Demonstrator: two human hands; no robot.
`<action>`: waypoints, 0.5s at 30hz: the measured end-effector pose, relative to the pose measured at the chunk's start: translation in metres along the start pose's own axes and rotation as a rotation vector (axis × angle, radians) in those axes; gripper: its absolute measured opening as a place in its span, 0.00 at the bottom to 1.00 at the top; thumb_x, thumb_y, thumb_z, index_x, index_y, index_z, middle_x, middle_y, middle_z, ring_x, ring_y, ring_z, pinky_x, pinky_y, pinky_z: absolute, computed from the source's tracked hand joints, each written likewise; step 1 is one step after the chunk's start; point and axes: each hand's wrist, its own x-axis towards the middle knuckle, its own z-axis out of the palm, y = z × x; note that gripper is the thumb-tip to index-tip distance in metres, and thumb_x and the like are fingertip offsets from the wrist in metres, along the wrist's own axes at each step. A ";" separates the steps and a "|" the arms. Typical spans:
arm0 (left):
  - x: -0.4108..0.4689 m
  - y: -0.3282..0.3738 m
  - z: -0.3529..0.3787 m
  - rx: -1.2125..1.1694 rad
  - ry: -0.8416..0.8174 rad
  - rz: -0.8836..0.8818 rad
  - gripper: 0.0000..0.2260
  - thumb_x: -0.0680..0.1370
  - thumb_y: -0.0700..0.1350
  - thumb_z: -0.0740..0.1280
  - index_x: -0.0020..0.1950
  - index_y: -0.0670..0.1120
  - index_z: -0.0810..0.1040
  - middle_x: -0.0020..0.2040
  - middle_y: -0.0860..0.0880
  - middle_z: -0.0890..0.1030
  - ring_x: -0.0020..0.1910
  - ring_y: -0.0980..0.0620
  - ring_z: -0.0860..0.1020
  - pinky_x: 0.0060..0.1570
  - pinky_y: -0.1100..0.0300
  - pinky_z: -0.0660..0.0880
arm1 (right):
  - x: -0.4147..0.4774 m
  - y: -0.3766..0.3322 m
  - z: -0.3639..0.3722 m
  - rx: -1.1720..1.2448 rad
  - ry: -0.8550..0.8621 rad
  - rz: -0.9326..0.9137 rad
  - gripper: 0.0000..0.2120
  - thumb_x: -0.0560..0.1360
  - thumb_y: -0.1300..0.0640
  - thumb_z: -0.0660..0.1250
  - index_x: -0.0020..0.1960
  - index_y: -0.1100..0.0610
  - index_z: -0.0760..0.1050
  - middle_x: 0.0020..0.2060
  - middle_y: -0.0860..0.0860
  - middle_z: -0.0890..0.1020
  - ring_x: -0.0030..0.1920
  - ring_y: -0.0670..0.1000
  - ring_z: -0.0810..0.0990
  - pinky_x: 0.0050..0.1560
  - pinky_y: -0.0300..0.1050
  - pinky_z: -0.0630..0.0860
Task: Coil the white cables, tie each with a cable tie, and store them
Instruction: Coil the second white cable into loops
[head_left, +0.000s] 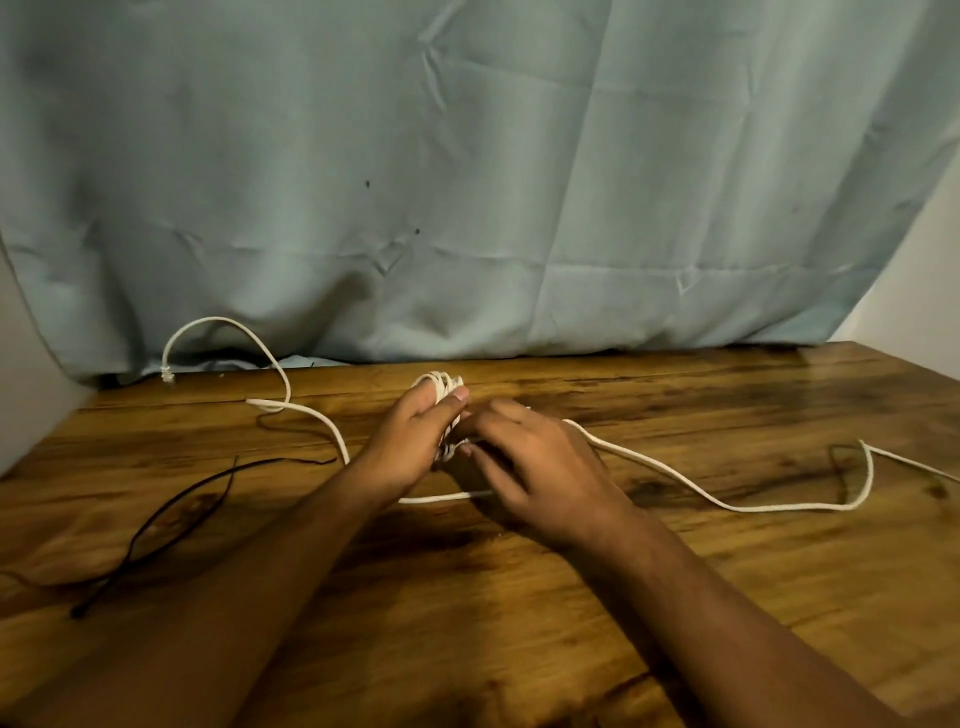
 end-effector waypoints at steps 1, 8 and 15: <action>0.001 0.000 0.000 0.002 -0.010 -0.001 0.07 0.85 0.44 0.62 0.51 0.43 0.78 0.40 0.48 0.81 0.43 0.52 0.79 0.43 0.57 0.74 | 0.000 0.001 0.000 -0.020 0.035 0.012 0.11 0.82 0.52 0.64 0.63 0.52 0.77 0.55 0.47 0.79 0.50 0.46 0.78 0.48 0.41 0.75; -0.001 0.001 0.002 0.103 -0.261 -0.020 0.15 0.87 0.50 0.57 0.50 0.42 0.76 0.32 0.43 0.77 0.35 0.44 0.81 0.39 0.50 0.69 | -0.002 0.020 -0.005 0.046 0.297 0.084 0.11 0.80 0.49 0.70 0.57 0.54 0.81 0.50 0.47 0.81 0.46 0.45 0.79 0.44 0.43 0.76; -0.005 0.008 0.005 0.058 -0.306 -0.022 0.13 0.86 0.49 0.56 0.53 0.44 0.76 0.29 0.51 0.67 0.28 0.52 0.71 0.33 0.58 0.66 | -0.002 0.031 -0.003 0.199 0.402 0.149 0.11 0.79 0.48 0.72 0.55 0.54 0.83 0.48 0.46 0.79 0.42 0.46 0.79 0.40 0.52 0.78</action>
